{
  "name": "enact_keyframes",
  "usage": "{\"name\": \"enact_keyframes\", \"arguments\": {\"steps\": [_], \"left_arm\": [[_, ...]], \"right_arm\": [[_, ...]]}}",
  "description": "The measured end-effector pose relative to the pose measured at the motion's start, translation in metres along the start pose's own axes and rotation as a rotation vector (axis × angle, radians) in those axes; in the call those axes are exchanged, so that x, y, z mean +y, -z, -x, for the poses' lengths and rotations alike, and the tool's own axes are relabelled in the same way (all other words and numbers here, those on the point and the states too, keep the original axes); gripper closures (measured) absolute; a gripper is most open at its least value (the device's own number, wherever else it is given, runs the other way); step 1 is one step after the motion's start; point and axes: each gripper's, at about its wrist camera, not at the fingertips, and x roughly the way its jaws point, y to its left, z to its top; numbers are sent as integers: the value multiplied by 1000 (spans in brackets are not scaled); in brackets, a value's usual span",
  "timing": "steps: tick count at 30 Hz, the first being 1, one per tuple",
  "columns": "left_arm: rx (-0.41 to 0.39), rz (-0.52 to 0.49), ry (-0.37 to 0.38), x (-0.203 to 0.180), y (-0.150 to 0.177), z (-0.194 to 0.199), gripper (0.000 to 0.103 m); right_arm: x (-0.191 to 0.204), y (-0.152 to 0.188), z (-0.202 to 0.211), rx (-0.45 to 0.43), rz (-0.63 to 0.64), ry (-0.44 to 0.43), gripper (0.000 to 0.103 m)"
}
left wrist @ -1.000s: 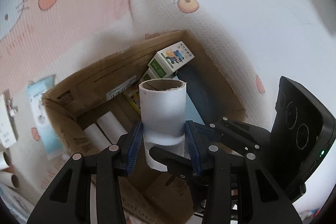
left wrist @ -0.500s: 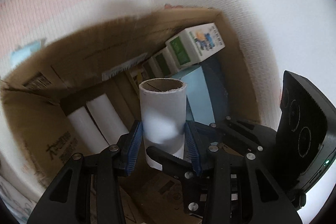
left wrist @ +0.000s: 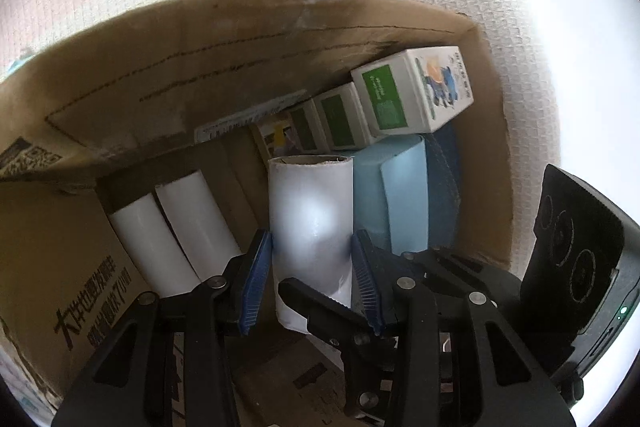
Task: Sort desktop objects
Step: 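Carry the upright white tube in both tools over the cardboard box, then lower the tube with both tools into the box beside the other tubes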
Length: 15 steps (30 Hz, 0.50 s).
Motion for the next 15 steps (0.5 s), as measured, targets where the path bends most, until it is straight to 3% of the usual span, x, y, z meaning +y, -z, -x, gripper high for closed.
{"name": "enact_keyframes", "arguments": {"steps": [15], "left_arm": [[-31, 54, -79, 1, -9, -14, 58]], "right_arm": [[7, 0, -12, 55, 19, 69, 62]]}}
